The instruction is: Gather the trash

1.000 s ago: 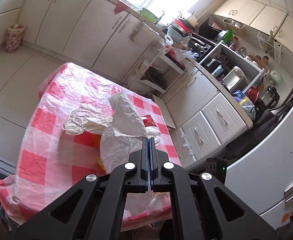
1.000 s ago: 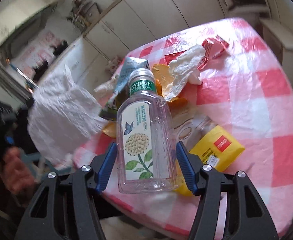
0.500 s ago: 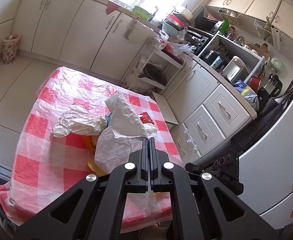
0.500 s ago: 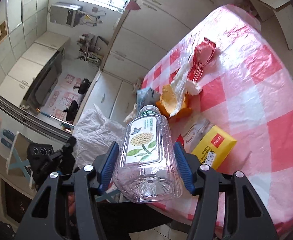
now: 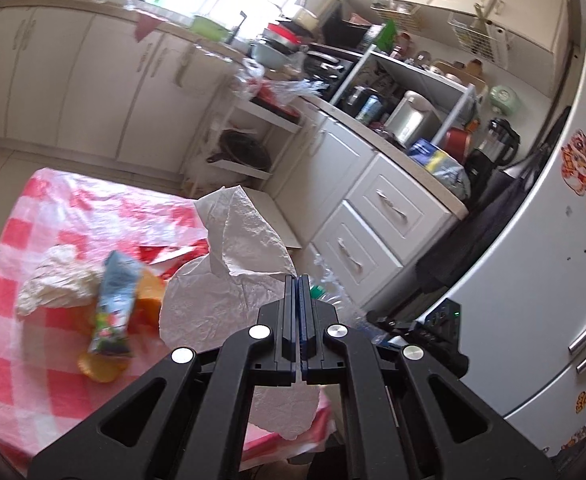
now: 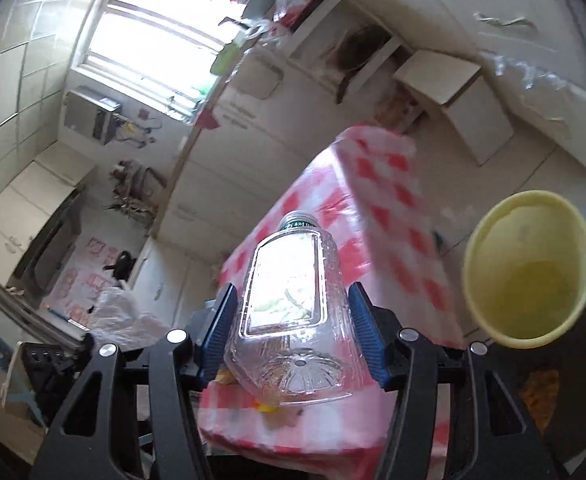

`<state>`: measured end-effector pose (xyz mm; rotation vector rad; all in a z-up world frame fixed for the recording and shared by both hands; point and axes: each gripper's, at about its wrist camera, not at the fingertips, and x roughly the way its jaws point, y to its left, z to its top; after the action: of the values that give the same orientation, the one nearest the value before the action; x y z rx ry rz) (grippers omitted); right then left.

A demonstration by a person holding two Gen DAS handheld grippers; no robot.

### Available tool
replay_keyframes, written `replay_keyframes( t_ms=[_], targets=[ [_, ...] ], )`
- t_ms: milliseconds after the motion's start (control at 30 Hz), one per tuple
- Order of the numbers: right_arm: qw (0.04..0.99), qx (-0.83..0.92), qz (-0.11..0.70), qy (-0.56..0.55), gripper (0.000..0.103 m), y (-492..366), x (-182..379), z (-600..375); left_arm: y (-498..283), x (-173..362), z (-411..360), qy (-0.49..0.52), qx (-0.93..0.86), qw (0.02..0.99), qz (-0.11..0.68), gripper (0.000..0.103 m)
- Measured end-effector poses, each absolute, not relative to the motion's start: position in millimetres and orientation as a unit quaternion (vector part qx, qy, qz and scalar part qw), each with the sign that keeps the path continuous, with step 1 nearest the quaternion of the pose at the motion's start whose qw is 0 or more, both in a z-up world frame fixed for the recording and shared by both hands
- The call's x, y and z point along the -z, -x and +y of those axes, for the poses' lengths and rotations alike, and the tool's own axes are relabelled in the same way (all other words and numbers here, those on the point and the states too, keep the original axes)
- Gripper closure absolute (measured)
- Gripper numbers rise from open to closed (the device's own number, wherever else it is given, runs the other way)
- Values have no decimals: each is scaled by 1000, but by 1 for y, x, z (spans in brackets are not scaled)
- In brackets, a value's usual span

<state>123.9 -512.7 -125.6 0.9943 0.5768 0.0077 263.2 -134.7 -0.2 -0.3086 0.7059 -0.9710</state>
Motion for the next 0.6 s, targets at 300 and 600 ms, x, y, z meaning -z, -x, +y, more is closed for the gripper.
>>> replay_keyframes(
  t_ms=[300,600],
  targets=[
    [796,166,420,-404,47,-148,195,-567,-247,-2,-227,125,508,780,343,101],
    [815,180,388,-390,31,-170,173,-601,-251,35,-316,117,518,744,405,101]
  ],
)
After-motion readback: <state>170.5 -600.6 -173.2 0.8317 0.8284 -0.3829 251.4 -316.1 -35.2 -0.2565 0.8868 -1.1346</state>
